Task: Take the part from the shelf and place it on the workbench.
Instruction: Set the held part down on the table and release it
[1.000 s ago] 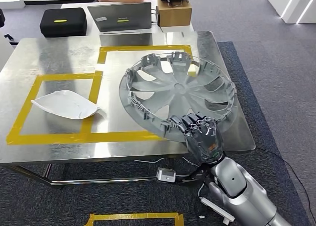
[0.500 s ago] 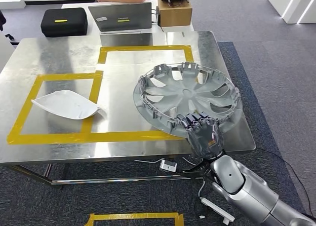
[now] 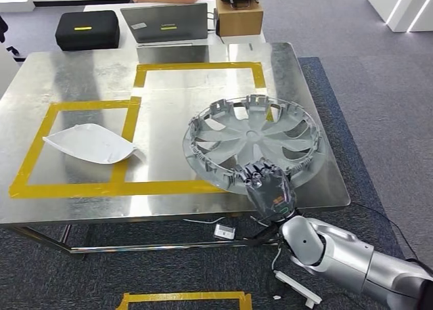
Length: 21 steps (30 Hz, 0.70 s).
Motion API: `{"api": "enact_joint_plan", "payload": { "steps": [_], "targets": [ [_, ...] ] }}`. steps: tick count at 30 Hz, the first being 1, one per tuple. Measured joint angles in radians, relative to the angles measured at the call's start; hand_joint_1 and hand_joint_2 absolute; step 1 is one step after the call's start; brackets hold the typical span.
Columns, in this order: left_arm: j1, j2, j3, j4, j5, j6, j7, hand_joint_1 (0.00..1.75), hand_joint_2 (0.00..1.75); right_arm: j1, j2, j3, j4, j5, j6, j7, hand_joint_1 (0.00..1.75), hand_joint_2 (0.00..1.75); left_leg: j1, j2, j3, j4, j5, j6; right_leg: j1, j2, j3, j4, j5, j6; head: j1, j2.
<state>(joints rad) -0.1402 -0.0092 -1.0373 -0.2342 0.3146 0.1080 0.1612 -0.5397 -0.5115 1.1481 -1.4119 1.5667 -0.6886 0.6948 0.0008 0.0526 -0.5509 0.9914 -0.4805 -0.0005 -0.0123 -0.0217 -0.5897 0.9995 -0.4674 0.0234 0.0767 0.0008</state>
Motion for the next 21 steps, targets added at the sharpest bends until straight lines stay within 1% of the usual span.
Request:
{"api": "enact_joint_plan", "payload": {
  "steps": [7,12,21],
  "targets": [
    [-0.002,0.000,0.001,0.000,-0.007,-0.003,0.010,0.00,1.75,-0.046,-0.008,0.069,0.027,0.000,0.000,0.004,1.75,1.75,0.000,0.000,0.000,0.000,0.000,0.000,0.000,0.000,0.000,0.000,0.000,0.000,0.000,0.000],
    [-0.004,0.000,0.002,0.000,-0.012,-0.003,0.015,0.00,1.75,-0.074,-0.011,0.101,0.042,0.000,0.000,0.004,1.75,1.75,0.000,0.000,0.000,0.000,0.000,0.000,0.000,0.000,0.000,0.000,0.000,0.000,0.000,0.000],
    [-0.004,0.006,0.005,0.000,-0.014,0.000,0.021,0.00,1.75,-0.077,-0.022,0.127,0.070,0.000,0.000,0.004,1.75,1.75,0.000,0.000,0.000,0.000,0.000,0.000,0.000,0.000,0.000,0.000,0.000,0.000,0.000,0.000]
  ]
}}
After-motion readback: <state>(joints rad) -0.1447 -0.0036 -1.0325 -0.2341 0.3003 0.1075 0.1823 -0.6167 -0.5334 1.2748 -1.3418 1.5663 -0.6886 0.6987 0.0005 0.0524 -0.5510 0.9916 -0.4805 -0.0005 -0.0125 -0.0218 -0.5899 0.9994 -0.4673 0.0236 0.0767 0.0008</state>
